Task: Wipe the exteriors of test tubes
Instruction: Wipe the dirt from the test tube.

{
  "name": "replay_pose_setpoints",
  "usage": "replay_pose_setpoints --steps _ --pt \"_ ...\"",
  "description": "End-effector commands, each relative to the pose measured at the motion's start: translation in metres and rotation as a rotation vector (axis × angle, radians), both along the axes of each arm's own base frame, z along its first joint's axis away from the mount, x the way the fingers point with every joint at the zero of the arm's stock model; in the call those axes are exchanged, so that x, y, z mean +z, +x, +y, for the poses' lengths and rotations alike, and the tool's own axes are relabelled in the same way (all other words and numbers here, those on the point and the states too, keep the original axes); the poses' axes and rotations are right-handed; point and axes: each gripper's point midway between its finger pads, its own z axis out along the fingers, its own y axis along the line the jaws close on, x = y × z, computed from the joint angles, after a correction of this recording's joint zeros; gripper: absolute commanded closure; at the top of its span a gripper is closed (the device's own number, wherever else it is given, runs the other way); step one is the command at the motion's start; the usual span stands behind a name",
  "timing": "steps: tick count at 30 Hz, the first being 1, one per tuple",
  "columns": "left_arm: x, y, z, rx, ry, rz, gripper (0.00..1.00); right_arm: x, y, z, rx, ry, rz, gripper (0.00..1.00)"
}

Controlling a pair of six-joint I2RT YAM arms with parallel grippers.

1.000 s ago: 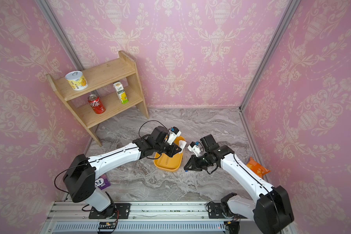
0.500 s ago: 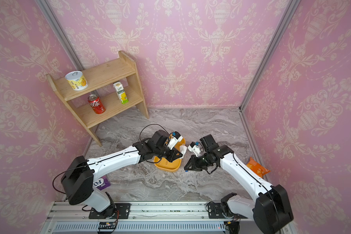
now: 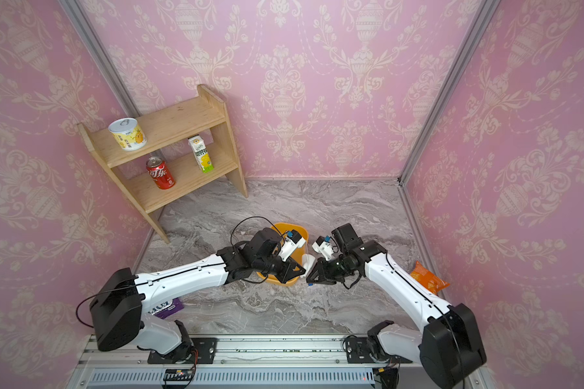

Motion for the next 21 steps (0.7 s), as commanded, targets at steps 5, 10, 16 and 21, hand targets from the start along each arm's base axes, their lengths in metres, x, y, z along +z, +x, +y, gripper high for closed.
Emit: replay_pose_setpoints --steps 5,10,16,21 --pt "0.002 -0.001 0.0 0.007 0.001 -0.004 0.9 0.005 0.0 0.0 0.018 -0.003 -0.018 0.92" --pt "0.002 0.004 -0.003 -0.001 0.022 -0.026 0.91 0.005 -0.001 -0.001 0.016 0.0 -0.019 0.92" --pt "0.003 0.017 -0.006 -0.004 0.033 -0.04 0.94 0.006 -0.003 -0.002 0.016 0.001 -0.024 0.92" --pt "0.007 0.036 0.0 0.02 0.036 -0.051 0.95 0.007 -0.004 -0.002 0.016 0.001 -0.025 0.92"
